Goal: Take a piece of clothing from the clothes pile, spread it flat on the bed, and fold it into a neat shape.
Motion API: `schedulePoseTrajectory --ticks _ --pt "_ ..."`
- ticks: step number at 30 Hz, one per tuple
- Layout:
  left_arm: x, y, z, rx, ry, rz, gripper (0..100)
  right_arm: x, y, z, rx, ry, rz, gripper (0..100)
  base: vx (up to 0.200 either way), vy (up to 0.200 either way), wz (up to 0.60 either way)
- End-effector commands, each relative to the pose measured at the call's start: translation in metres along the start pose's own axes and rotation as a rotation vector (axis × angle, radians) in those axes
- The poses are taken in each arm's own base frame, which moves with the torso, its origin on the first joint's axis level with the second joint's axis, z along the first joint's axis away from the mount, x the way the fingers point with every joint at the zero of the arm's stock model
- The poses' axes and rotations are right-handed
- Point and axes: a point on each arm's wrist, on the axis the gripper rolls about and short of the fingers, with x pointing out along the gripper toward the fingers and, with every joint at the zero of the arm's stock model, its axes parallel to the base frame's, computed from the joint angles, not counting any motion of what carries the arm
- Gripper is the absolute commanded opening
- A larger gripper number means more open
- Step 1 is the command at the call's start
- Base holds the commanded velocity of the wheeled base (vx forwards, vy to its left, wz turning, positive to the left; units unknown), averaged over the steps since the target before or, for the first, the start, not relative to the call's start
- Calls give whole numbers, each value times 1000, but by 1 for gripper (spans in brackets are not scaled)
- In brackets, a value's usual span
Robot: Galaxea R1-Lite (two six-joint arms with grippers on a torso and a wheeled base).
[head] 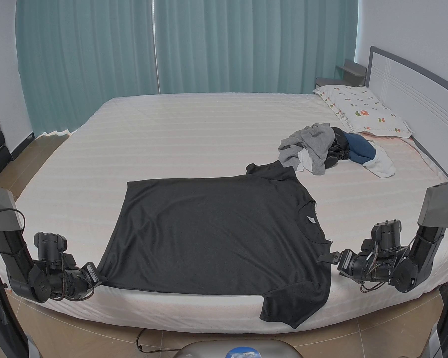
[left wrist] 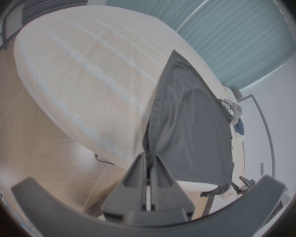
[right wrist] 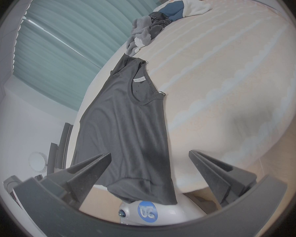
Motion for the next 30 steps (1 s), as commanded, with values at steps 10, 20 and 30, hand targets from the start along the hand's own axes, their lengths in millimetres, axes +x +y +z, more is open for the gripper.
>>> schedulePoseTrajectory --ticks 10,20,30 --pt "0 0 -1 -2 3 -1 0 38 -4 13 2 -66 -43 0 0 0 0" --pt "0 0 -1 -2 4 -1 0 42 11 36 -21 -149 11 0 0 0 0" --pt "0 0 -2 -4 8 1 0 51 29 62 -27 -172 28 0 0 0 0"
